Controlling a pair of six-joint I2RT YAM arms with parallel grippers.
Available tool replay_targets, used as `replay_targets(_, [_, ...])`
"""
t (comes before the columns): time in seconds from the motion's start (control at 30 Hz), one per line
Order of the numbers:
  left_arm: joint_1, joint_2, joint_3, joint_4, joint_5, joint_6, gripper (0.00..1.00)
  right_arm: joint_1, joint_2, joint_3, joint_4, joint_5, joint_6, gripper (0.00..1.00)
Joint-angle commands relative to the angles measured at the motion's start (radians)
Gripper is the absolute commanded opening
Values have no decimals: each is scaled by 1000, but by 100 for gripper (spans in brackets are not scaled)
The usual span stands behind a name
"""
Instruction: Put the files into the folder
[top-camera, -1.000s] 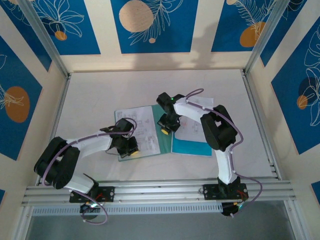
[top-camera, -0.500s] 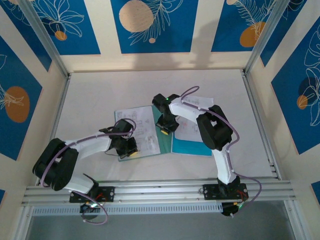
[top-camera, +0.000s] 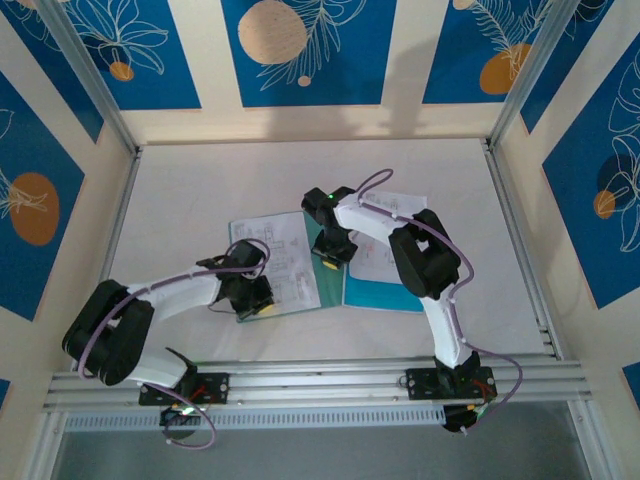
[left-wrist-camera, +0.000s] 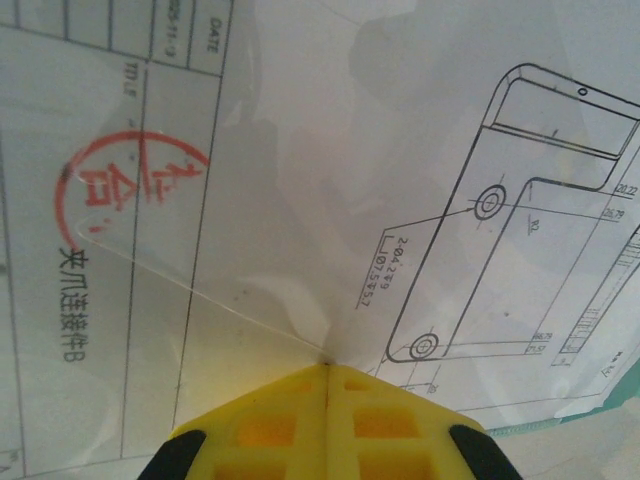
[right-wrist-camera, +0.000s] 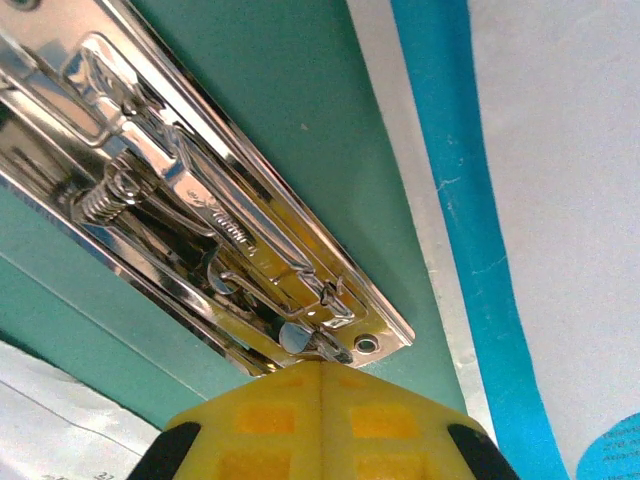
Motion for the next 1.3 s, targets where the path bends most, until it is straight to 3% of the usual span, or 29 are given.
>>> replay_targets(0.0, [-9,-4,-33,-109,-48,-19,0,-13,119,-46,-118,117,-14,0])
replay_targets(0.27, [-9,-8,-33,-117,-52,-22,0,-15,94,22,-113,116,-75,0])
replay_targets(0.47, [-8,-8,-33,-117,-51,-18,0,3,-33,115,-121,141,-104,0])
replay_targets(0.7, [-9,-8,-33,-117,-51,-15,0,6,-151,98,-124,149,-72,0])
replay_targets(1.03, [-9,-8,-30,-115,-51,-12,0,35,-154,-36,27,-46,-28,0])
replay_targets(1.27, [-8,-12,-32,-118,-51,-10,0,34,-103,-67,60,-85,-6,0])
